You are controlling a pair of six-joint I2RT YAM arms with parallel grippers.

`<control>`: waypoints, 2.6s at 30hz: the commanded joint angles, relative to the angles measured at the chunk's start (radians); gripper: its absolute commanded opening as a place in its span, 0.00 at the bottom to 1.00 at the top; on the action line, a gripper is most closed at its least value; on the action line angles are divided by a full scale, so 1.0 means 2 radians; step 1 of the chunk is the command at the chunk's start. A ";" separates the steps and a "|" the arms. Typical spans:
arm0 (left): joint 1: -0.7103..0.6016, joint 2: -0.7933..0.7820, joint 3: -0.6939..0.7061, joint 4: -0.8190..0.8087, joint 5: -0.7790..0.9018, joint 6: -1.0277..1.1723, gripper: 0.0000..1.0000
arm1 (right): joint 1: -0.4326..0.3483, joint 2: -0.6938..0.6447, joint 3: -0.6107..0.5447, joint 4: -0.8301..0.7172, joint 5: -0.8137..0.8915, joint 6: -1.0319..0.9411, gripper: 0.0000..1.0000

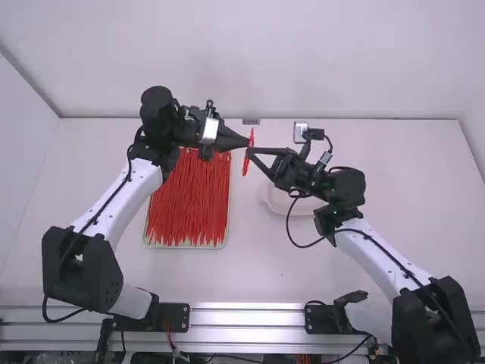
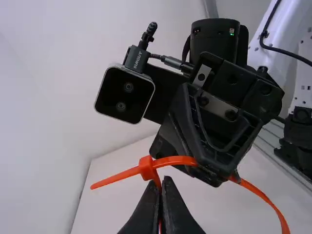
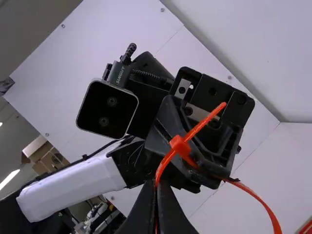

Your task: Fasten the cable tie

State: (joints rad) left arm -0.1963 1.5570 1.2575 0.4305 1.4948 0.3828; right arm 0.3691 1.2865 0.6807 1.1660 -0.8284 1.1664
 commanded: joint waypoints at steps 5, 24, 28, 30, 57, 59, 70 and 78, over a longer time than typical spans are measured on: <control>-0.007 0.001 0.006 -0.006 0.036 0.004 0.02 | -0.033 0.000 0.013 0.014 0.036 0.013 0.00; -0.033 0.001 0.006 -0.009 0.034 0.004 0.01 | -0.047 0.000 0.013 0.014 0.032 0.008 0.00; -0.032 0.001 0.006 -0.010 0.018 0.006 0.02 | -0.046 0.000 0.013 0.014 0.019 0.008 0.15; -0.028 0.001 0.006 -0.011 0.003 0.006 0.01 | -0.049 0.000 0.013 0.014 0.010 0.008 0.21; -0.033 0.001 0.006 -0.095 0.034 0.063 0.02 | -0.036 0.000 0.013 0.031 0.012 0.038 0.44; -0.037 0.001 0.006 -0.097 0.034 0.067 0.02 | -0.033 0.000 0.013 0.031 0.013 0.037 0.43; -0.036 0.001 0.006 -0.097 0.034 0.071 0.02 | -0.035 0.000 0.013 0.031 0.005 0.045 0.02; -0.039 0.001 0.006 -0.097 0.034 0.069 0.02 | -0.044 0.000 0.013 0.031 -0.011 0.042 0.00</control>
State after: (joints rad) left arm -0.2695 1.5585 1.2575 0.2348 1.5425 0.5167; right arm 0.2951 1.2869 0.6815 1.2232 -0.8207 1.2507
